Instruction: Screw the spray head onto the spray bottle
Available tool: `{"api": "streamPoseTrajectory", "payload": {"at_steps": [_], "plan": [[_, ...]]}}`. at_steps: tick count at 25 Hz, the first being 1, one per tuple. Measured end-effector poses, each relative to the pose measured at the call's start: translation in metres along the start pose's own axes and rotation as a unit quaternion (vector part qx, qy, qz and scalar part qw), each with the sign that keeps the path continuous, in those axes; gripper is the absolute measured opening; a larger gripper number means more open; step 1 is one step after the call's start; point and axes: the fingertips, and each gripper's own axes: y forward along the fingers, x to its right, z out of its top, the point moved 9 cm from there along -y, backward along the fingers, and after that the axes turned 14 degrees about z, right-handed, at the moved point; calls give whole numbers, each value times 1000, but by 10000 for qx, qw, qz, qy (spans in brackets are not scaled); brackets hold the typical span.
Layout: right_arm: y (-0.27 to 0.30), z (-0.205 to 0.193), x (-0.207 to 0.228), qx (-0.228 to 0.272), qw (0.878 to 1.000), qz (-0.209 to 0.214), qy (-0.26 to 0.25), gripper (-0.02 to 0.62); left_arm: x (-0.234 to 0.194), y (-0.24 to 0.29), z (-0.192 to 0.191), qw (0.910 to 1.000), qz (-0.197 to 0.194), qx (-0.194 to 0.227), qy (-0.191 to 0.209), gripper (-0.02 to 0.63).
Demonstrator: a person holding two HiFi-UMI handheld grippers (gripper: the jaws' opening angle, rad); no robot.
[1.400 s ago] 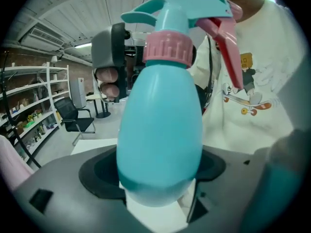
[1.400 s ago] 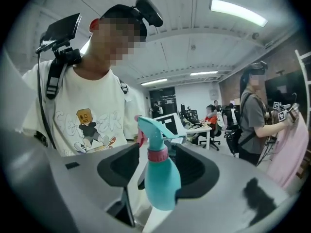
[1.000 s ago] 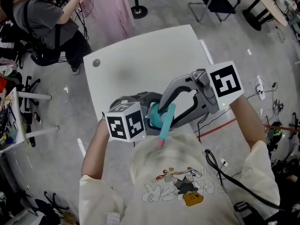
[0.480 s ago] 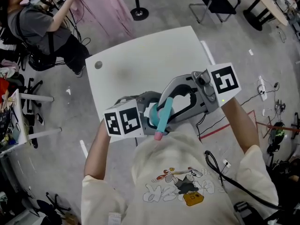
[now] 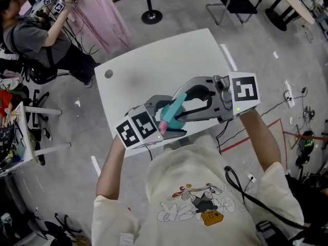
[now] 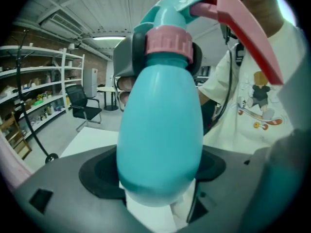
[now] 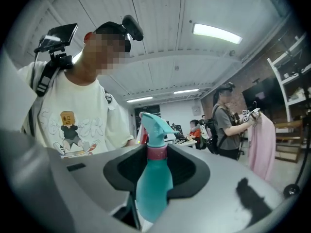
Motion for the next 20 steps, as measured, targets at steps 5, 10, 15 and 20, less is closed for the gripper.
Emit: {"api": "streamPoseTrajectory", "payload": {"at_steps": [5,10,15,20], "plan": [[-7,-5,7,-3,9972,-748,7,132,-10,1,-2,9950,727,-51,-681,408],[-10,-4,4,-154,9868,-1613,-2,132,-17,9,1,9848,1418,-121,-1000,408],[-2,-1,7,-286,9693,-2440,-69,132,-26,7,-2,9745,1828,-68,-1299,408],[4,1,7,-363,9566,-2889,-130,132,-30,6,-2,9683,2068,-17,-1403,408]]}}
